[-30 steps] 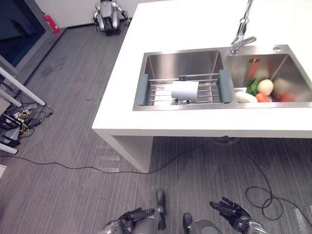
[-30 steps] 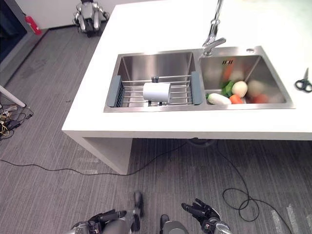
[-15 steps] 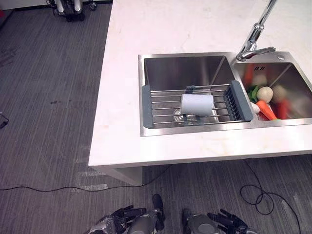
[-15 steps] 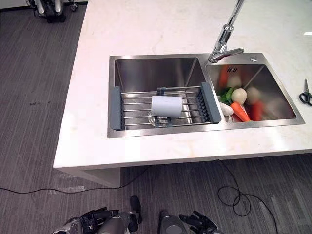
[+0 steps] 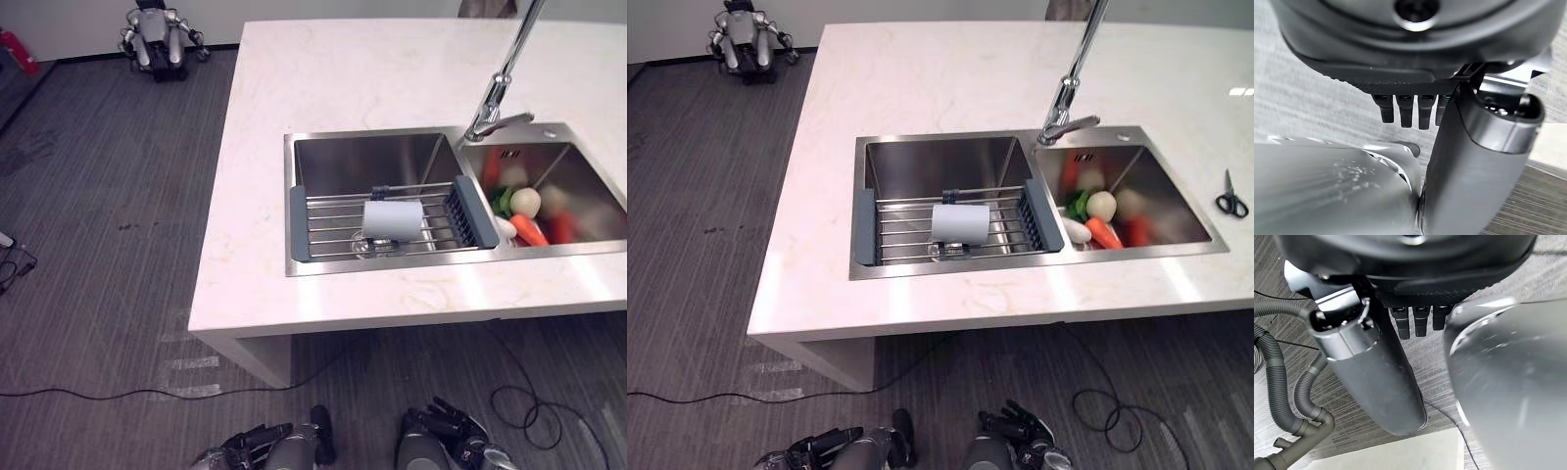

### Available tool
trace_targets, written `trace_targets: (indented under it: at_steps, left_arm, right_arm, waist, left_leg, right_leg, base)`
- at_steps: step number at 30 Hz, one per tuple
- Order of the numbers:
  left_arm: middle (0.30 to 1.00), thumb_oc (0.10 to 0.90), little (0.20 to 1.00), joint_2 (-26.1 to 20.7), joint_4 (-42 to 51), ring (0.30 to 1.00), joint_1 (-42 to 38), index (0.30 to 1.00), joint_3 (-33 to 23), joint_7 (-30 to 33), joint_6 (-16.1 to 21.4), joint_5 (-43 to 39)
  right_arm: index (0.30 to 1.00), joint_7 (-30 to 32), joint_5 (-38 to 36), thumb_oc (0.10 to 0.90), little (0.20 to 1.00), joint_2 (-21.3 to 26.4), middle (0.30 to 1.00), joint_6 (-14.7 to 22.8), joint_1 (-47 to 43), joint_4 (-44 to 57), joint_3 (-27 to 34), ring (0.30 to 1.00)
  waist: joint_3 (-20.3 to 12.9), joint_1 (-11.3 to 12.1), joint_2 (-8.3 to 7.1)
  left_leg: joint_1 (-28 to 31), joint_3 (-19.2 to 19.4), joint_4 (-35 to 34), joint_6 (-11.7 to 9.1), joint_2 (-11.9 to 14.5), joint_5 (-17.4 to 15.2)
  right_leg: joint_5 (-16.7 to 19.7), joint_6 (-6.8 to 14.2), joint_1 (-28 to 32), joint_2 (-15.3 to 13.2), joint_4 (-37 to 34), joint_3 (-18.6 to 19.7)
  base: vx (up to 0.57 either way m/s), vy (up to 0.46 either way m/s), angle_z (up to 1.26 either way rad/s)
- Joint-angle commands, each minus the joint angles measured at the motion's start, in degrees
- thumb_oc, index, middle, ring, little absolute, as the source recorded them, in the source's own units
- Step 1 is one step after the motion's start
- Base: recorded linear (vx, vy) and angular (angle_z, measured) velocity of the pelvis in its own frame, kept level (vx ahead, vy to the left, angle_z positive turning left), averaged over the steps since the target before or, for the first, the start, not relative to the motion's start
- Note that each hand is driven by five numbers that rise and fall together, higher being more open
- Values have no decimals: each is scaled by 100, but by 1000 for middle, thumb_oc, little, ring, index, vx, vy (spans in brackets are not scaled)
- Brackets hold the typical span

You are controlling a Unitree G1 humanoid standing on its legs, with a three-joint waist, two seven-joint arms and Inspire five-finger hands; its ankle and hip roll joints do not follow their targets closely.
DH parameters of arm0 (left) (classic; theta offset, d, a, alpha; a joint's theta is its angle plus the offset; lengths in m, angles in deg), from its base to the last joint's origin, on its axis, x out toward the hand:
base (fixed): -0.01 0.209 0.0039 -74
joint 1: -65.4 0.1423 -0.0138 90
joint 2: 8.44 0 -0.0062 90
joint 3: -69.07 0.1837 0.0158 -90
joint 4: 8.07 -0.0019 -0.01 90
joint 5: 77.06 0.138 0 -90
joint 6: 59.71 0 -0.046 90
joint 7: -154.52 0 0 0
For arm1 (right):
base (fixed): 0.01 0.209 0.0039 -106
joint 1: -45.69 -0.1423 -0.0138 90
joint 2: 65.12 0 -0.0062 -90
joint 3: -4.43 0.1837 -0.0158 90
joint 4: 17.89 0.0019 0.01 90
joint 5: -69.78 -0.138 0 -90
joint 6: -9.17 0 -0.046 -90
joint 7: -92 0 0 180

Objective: Place the dishes in the dishwasher.

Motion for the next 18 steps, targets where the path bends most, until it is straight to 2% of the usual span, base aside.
trace_targets:
  at_steps: [1,6,12,13,16,18]
  left_arm:
    - [900,800,900,126,-371,900,292,900,317,51,-233,47]
    - [900,800,900,243,-342,900,344,900,383,89,-71,-279]
    - [900,800,900,257,-316,900,360,900,256,219,52,-688]
    - [900,800,900,234,-304,900,369,900,84,267,300,-953]
    - [900,800,900,202,-221,900,352,900,-86,372,650,-1173]
    - [900,800,900,139,-104,900,344,900,-236,507,1026,-1423]
  right_arm:
    - [900,-2,-366,800,900,256,900,123,28,21,139,900]
    - [900,-84,-202,800,900,350,900,-84,96,-98,253,900]
    - [900,-67,-90,800,900,328,900,-172,142,-189,209,900]
    - [900,-42,-2,800,900,315,900,-163,176,-262,199,900]
    - [900,-47,48,800,900,369,900,-132,198,-301,208,900]
    - [900,-59,65,800,900,440,900,-135,203,-284,230,900]
  waist:
    - [-53,-121,144]
    - [-81,-148,153]
    - [-87,-175,210]
    - [-106,-186,243]
    - [-104,-192,296]
    - [-105,-193,352]
  left_leg:
    - [650,-227,-286,-626,541,-686]
    - [725,-130,-286,-831,822,-562]
    - [766,-109,-286,-914,924,-523]
    - [791,-93,-286,-959,949,-517]
    - [796,-124,-286,-981,925,-518]
    - [799,-157,-286,-995,879,-536]
  right_leg:
    - [-516,117,-64,54,341,-23]
    - [-699,-36,97,99,341,-277]
    - [-755,-95,176,89,341,-413]
    - [-783,-120,229,94,341,-479]
    - [-805,-140,260,75,341,-510]
    - [-823,-143,278,57,341,-513]
  base:
    - [18,-211,15]
    - [-3,-128,12]
    - [1,-49,14]
    - [34,-9,8]
    - [19,22,9]
    - [10,56,5]
